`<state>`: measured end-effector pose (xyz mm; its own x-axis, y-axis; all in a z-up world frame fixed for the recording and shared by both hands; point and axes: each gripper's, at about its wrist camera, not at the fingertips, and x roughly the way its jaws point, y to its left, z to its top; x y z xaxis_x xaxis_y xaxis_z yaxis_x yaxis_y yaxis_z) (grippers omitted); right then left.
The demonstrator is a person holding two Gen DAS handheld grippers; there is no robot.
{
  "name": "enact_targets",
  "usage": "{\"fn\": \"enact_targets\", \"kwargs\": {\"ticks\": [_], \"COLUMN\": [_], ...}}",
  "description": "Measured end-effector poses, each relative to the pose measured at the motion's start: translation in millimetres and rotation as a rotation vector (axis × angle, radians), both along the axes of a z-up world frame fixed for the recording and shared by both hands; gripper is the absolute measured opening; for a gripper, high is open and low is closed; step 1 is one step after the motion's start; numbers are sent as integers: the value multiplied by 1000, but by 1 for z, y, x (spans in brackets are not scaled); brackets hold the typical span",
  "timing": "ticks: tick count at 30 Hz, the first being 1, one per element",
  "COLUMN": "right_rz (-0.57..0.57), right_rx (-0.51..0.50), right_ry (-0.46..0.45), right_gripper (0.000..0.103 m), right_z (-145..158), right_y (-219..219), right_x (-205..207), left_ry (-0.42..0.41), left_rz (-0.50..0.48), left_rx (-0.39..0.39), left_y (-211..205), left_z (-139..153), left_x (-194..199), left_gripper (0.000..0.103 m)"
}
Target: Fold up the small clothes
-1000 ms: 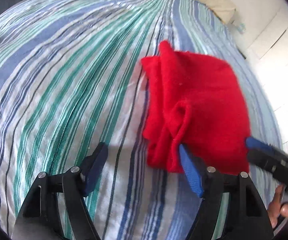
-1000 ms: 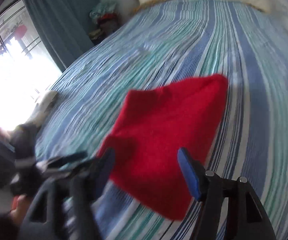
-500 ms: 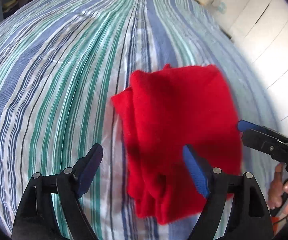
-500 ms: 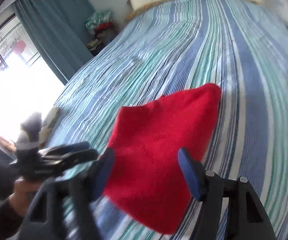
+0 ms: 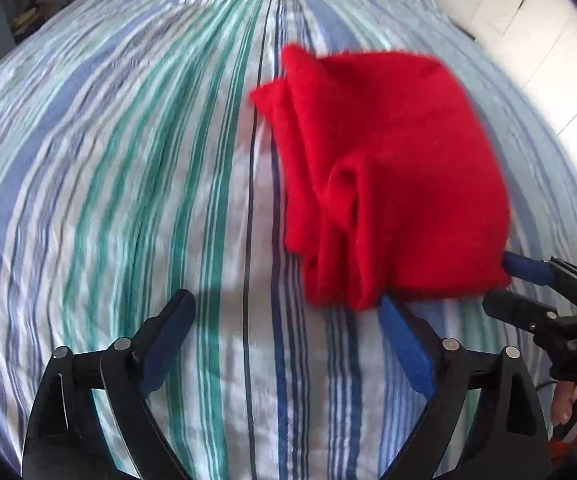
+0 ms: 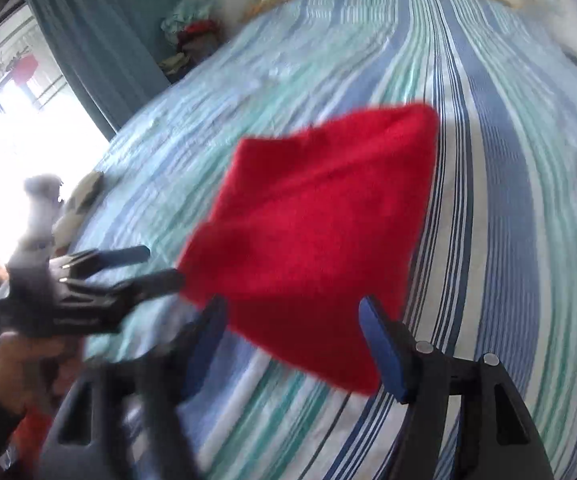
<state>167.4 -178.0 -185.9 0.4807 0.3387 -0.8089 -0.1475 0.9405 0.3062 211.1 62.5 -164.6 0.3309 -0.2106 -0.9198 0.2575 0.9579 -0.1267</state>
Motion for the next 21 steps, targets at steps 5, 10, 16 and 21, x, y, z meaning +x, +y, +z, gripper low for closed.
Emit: {"fn": "enact_targets", "kwargs": {"ticks": [5,10,16,21], "right_rz": [-78,-121,-190,-142], "right_rx": [27,79,341,417], "right_ry": [16,-113,11,78], "right_gripper": [70,84,85,68], "right_z": [2,37,-3,-42], "right_y": [-8,-31,-76,-54], "right_x": [-31,-29,54,92], "left_ry": [-107,-79,89,113], "left_rz": [13,47,33,-32], "left_rx": [-87,-393,-393,-427], "left_y": [18,35,0,-22], "left_z": [41,62,12,0], "left_x": [-33,13,87,107], "left_gripper": [92,98,90,21]}}
